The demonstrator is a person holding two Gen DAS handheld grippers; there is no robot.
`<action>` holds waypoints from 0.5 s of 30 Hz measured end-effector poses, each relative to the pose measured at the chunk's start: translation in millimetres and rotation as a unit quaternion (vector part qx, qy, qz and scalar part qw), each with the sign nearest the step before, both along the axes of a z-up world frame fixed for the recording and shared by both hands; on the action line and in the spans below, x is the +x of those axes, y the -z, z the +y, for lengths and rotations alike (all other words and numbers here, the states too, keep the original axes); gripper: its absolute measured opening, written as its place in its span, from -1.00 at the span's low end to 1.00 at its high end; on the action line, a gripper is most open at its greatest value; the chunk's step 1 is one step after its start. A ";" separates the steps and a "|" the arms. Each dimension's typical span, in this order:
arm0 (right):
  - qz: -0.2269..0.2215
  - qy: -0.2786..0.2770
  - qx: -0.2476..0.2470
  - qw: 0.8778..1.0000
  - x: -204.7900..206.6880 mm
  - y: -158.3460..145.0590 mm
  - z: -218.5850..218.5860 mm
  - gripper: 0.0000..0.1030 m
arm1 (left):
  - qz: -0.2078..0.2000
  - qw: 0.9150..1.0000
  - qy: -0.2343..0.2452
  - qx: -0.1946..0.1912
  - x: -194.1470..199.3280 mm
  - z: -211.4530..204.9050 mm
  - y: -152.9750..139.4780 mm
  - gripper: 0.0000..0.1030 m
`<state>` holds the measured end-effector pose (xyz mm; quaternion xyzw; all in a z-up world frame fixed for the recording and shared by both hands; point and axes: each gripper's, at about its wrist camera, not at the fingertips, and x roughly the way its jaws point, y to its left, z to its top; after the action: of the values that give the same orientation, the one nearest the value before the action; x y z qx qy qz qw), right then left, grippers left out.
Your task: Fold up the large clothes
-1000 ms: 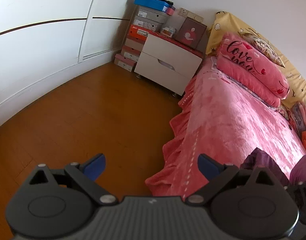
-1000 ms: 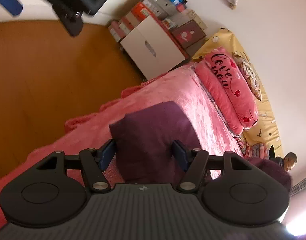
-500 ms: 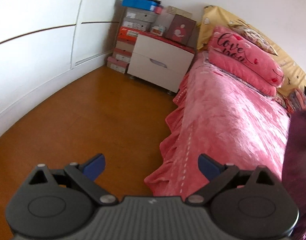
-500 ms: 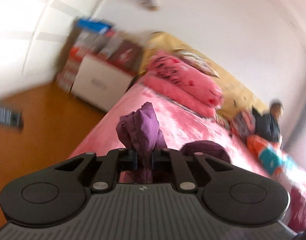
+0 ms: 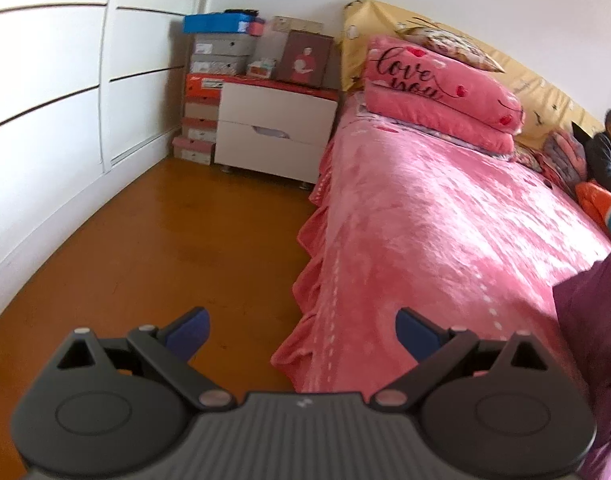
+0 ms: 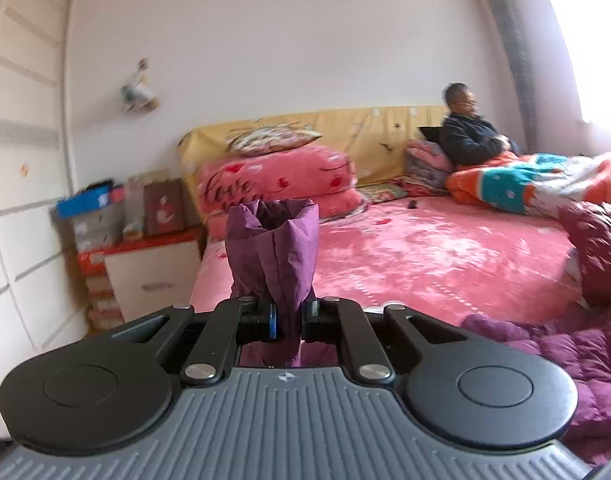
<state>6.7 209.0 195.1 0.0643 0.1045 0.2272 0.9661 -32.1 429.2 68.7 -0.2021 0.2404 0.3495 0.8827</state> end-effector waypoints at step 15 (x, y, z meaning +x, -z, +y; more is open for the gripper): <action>0.023 0.143 0.079 0.986 55.2 3.4 -100.7 -0.81 | 0.009 0.998 0.050 0.043 19.7 -35.0 -3.1 0.93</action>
<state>61.9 108.3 191.6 0.1596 0.0977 0.0927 0.9779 -12.4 394.2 71.8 -0.1485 0.2434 0.3168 0.9046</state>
